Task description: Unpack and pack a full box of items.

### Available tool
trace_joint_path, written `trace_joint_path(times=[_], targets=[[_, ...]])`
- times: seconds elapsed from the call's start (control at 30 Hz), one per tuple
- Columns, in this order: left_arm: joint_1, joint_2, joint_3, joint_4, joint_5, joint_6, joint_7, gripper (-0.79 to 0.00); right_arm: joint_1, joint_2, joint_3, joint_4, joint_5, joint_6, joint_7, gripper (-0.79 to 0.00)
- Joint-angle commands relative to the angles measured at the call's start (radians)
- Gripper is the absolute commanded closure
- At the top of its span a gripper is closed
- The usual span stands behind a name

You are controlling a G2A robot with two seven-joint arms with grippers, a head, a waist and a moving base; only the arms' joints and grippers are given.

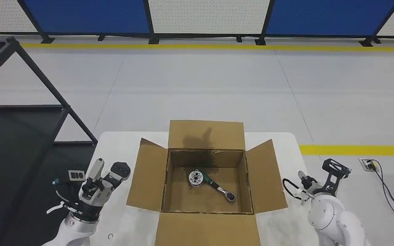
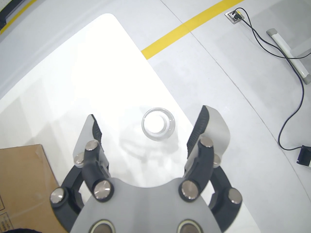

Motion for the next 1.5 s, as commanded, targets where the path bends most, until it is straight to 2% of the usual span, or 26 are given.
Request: trace_joint_path(times=[0.0,0.13,0.3,0.5,0.63,0.77,1.0,1.13,1.47], targets=[[0.000,0.000,0.000,0.000,0.000,0.000,0.000,-0.785,-0.018,0.000,0.019,-0.042,0.015,0.002,-0.006,-0.785],[0.000,0.000,0.000,0.000,0.000,0.000,0.000,-0.785,-0.068,0.000,0.062,-0.160,0.054,0.000,-0.023,-0.785],[0.000,0.000,0.000,0.000,0.000,0.000,0.000,-0.785,-0.155,-0.001,0.108,-0.376,0.122,-0.047,-0.041,-0.785],[0.004,0.000,0.001,-0.013,-0.002,0.008,0.004,-0.785,-0.252,0.001,0.108,-0.637,0.180,-0.186,-0.041,-0.785],[0.012,0.000,-0.007,-0.032,-0.022,0.004,-0.004,-0.785,-0.209,0.009,0.028,-0.637,0.141,-0.346,-0.045,-0.785],[0.020,0.001,-0.017,-0.042,-0.029,-0.004,-0.011,-0.785,-0.122,0.011,-0.123,-0.637,0.055,-0.420,0.021,-0.785],[0.049,0.000,-0.044,-0.029,-0.078,-0.033,-0.010,-0.785,0.012,-0.001,-0.400,-0.626,-0.154,-0.363,0.222,-0.785],[0.065,-0.001,-0.048,-0.038,-0.125,-0.033,-0.021,-0.785,0.097,-0.020,-0.505,-0.511,-0.198,-0.279,0.270,-0.785],[0.065,-0.001,-0.048,-0.038,-0.125,-0.033,-0.021,-0.785,0.097,-0.020,-0.505,-0.511,-0.198,-0.279,0.270,-0.785]])
